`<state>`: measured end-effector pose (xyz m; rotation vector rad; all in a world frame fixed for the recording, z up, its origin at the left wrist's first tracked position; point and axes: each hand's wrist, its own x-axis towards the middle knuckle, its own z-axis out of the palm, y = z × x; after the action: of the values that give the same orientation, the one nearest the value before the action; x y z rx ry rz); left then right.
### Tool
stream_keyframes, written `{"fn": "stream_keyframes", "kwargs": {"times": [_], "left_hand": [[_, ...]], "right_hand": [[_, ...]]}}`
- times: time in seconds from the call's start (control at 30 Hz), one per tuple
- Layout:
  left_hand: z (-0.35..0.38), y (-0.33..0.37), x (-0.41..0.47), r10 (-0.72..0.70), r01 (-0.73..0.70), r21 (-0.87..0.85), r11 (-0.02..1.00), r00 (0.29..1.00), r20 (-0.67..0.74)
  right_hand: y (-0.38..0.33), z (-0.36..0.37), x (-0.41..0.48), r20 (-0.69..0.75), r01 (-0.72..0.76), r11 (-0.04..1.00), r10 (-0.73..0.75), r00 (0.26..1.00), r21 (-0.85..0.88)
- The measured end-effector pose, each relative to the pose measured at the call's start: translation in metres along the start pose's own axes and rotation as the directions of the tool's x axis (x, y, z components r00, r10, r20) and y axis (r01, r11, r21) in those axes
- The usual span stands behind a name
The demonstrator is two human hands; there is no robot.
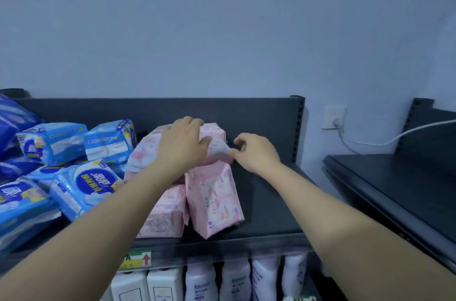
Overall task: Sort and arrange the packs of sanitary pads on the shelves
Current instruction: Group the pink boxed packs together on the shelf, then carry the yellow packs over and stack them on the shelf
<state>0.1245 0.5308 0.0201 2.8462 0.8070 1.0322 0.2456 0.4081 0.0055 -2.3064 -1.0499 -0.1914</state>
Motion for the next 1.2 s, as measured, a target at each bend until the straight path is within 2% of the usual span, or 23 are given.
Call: {"fn": "stream_keyframes", "kwargs": {"times": [0.17, 0.3, 0.47, 0.83, 1.2], "left_hand": [[0.014, 0.052, 0.005, 0.196, -0.201, 0.024, 0.979, 0.971, 0.134], [0.031, 0.101, 0.0, 0.34, -0.352, 0.014, 0.936, 0.914, 0.219], [0.042, 0.176, -0.025, 0.49, -0.486, -0.087, 0.87, 0.832, 0.26], [0.014, 0.359, -0.126, 0.698, -0.644, -0.276, 0.714, 0.684, 0.212], [-0.039, 0.529, -0.265, 0.865, -0.75, -0.453, 0.482, 0.491, 0.109]], "right_hand": [[0.049, -0.04, -0.029, -0.027, -0.077, 0.97, 0.072, 0.997, -0.229], [0.093, -0.078, -0.066, -0.045, -0.181, 0.924, 0.176, 0.983, -0.338], [0.138, -0.13, -0.131, -0.105, -0.312, 0.841, 0.296, 0.949, -0.441], [0.207, -0.249, -0.311, -0.249, -0.568, 0.67, 0.517, 0.819, -0.478], [0.253, -0.355, -0.518, -0.418, -0.777, 0.441, 0.665, 0.619, -0.449]]}}
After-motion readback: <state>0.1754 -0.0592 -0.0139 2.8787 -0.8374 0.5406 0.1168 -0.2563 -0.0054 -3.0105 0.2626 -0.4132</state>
